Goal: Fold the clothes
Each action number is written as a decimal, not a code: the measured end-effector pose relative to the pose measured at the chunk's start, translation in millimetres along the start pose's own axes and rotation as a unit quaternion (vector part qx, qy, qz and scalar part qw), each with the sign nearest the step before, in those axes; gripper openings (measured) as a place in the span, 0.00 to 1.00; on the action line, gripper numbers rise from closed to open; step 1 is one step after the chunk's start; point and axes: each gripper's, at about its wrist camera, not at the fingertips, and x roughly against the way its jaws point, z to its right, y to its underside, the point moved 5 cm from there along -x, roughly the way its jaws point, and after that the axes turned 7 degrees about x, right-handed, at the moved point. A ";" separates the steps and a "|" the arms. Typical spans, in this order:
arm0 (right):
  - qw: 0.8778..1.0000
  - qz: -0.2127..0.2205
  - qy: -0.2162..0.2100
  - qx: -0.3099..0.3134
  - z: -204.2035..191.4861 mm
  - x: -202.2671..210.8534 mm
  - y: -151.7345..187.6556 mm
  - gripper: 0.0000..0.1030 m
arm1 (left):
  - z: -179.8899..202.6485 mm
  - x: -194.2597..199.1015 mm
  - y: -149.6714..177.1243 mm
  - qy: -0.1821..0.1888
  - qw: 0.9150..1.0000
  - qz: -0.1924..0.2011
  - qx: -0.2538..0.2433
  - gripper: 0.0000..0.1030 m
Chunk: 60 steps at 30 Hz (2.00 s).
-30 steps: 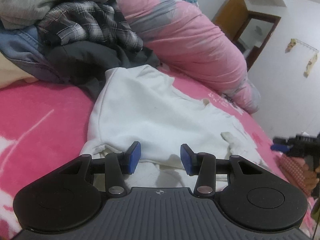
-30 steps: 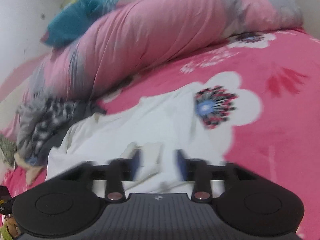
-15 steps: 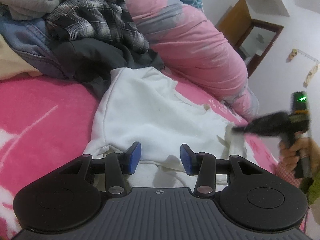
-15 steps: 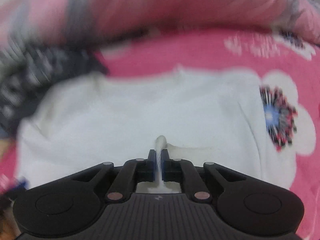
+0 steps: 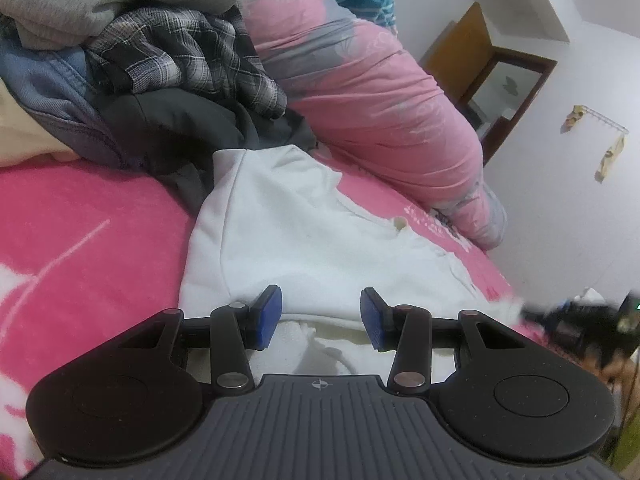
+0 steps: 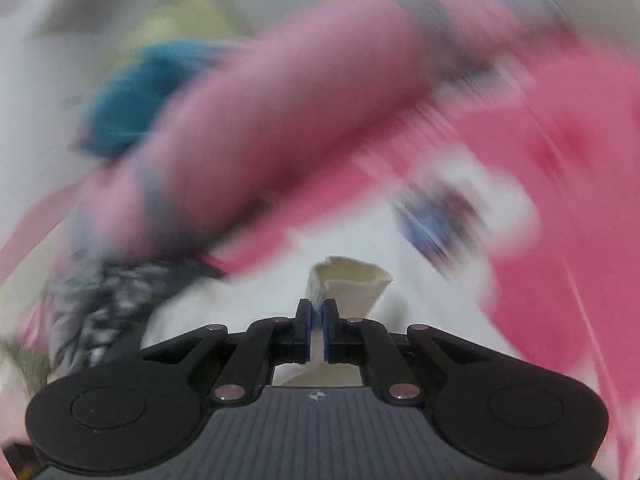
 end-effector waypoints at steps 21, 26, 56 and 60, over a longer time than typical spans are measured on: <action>0.998 -0.029 0.055 0.022 -46.9 -21.0 -15.7 0.05 | -50.0 34.1 -38.7 -0.030 0.989 0.088 0.114 0.42; 0.997 0.000 0.002 0.079 -128.0 -40.4 -49.3 0.04 | -97.3 39.1 -45.8 -0.013 0.962 0.083 0.260 0.42; 0.990 0.101 0.005 0.095 -29.6 19.1 -59.7 0.04 | -35.5 3.6 -12.7 -0.010 0.997 -0.039 0.060 0.44; 0.994 0.035 0.047 0.087 9.0 -4.8 -33.3 0.05 | -37.5 7.9 -15.8 -0.010 0.997 -0.041 0.058 0.44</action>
